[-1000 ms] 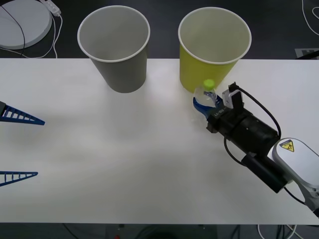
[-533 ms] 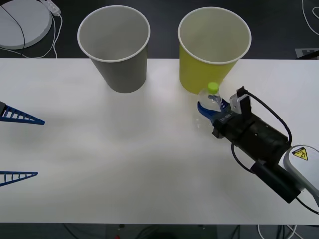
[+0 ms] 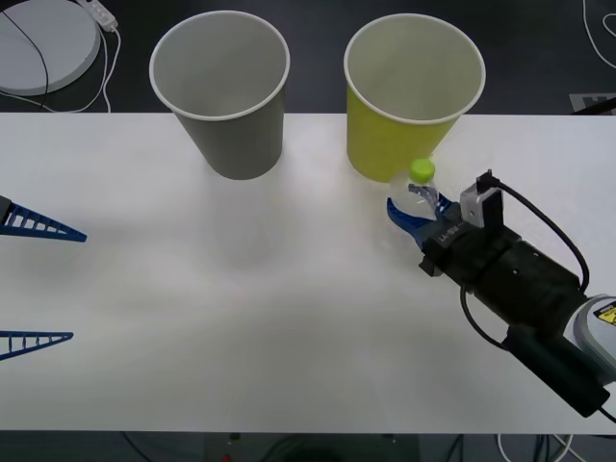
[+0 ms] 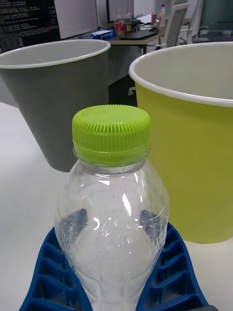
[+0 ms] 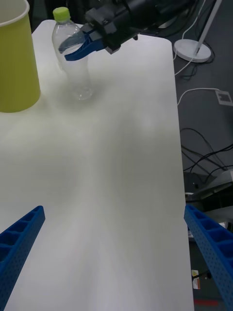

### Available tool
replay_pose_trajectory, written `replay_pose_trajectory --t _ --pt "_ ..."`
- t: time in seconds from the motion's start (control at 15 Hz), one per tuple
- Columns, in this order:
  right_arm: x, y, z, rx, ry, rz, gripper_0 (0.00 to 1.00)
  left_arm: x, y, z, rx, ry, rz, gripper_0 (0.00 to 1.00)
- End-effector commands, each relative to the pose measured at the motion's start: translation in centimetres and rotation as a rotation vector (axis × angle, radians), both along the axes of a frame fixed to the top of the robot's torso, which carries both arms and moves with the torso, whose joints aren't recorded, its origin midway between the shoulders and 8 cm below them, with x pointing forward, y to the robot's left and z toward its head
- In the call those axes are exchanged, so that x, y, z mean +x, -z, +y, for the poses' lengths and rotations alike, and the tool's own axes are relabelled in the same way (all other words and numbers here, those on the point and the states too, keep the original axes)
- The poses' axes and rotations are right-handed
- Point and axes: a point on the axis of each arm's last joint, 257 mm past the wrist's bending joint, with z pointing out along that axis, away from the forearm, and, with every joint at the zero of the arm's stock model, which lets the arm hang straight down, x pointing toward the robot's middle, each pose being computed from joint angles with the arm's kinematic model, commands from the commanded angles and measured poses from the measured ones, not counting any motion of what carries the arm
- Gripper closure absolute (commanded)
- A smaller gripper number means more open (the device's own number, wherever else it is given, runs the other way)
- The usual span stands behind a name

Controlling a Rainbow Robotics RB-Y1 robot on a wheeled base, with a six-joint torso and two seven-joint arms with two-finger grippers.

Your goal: Put the can into the green bin and the plastic bottle into the gray bin

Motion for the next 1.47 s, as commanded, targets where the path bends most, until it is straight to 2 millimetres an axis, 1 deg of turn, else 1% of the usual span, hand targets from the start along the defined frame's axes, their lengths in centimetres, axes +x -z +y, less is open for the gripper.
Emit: replay_pose_trajectory --t 0.07,0.47,0.8,1.0,1.2,1.47 --pt "-1.1 -1.2 0.0 0.011 -0.012 -0.010 1.00 0.0 0.0 0.0 0.000 0.000 0.000 0.00" --pt "-4.3 -3.9 0.5 0.038 -0.071 -0.007 1.00 0.0 0.0 0.0 0.000 0.000 0.000 0.00" --pt "-6.5 -5.7 0.8 0.131 -0.128 0.095 1.00 0.0 0.0 0.0 0.000 0.000 0.000 0.00" --pt "-7.1 -6.9 0.7 0.171 -0.170 0.162 1.00 0.0 0.0 0.0 0.000 0.000 0.000 0.00" --pt "-7.2 -8.5 -0.3 0.167 -0.210 0.211 1.00 0.0 0.0 0.0 0.000 0.000 0.000 0.00" --pt "-7.4 -11.2 -1.9 0.136 -0.250 0.264 1.00 0.0 0.0 0.0 0.000 0.000 0.000 0.00"
